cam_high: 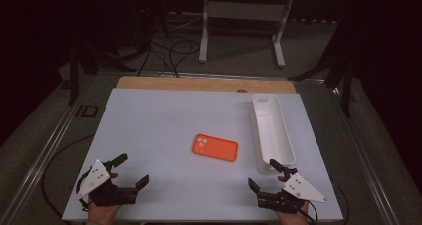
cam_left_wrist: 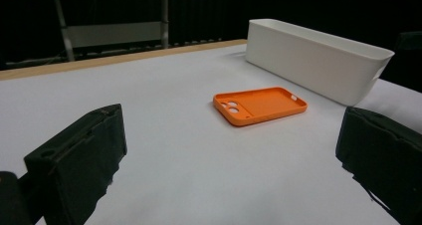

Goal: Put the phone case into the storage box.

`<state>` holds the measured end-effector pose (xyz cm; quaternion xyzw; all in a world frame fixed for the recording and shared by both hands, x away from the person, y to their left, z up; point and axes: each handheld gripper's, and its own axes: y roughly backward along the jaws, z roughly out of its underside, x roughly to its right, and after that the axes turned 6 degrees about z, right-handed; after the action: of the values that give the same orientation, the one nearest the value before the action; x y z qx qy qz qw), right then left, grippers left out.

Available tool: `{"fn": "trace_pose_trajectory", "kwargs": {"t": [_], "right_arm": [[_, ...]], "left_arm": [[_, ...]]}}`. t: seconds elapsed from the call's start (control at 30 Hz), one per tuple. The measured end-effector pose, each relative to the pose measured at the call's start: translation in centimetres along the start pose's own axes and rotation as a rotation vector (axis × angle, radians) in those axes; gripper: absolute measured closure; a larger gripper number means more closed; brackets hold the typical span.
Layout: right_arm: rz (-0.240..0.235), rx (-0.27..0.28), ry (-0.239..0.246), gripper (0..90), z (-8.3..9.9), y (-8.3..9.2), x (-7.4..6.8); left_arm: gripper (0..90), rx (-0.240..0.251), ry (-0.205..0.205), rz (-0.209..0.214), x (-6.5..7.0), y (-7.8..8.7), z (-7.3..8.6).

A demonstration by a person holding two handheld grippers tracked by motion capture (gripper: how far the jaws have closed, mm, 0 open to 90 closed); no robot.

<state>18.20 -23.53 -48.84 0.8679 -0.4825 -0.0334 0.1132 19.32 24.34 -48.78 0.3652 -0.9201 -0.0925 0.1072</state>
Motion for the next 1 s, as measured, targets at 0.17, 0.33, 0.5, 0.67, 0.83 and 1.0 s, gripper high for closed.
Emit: {"fn": "trace_pose_trajectory", "kwargs": {"t": [0.17,0.33,0.5,0.67,0.83,1.0], "right_arm": [[0.001,-0.006,0.002,9.9,0.1,0.0,0.0],[0.013,-0.002,-0.001,9.9,0.1,0.1,0.1],[0.015,-0.004,-0.003,9.8,0.1,0.0,0.1],[0.015,-0.009,-0.007,9.8,0.1,-0.2,0.1],[0.013,-0.008,-0.008,9.7,-0.1,-0.2,0.2],[0.008,-0.005,-0.008,9.8,-0.1,-0.2,0.3]], "left_arm": [[0.4,-0.007,-0.007,-0.004,0.0,-0.1,0.0],[0.4,-0.012,-0.014,-0.007,0.1,-0.3,-0.1],[0.4,-0.017,-0.018,-0.013,0.2,-0.3,-0.3],[0.4,-0.027,-0.021,-0.007,0.4,-0.6,-1.1],[0.4,-0.056,-0.033,0.003,0.6,-1.4,-1.9],[0.4,-0.063,-0.027,0.006,0.4,-1.9,-2.5]]}}
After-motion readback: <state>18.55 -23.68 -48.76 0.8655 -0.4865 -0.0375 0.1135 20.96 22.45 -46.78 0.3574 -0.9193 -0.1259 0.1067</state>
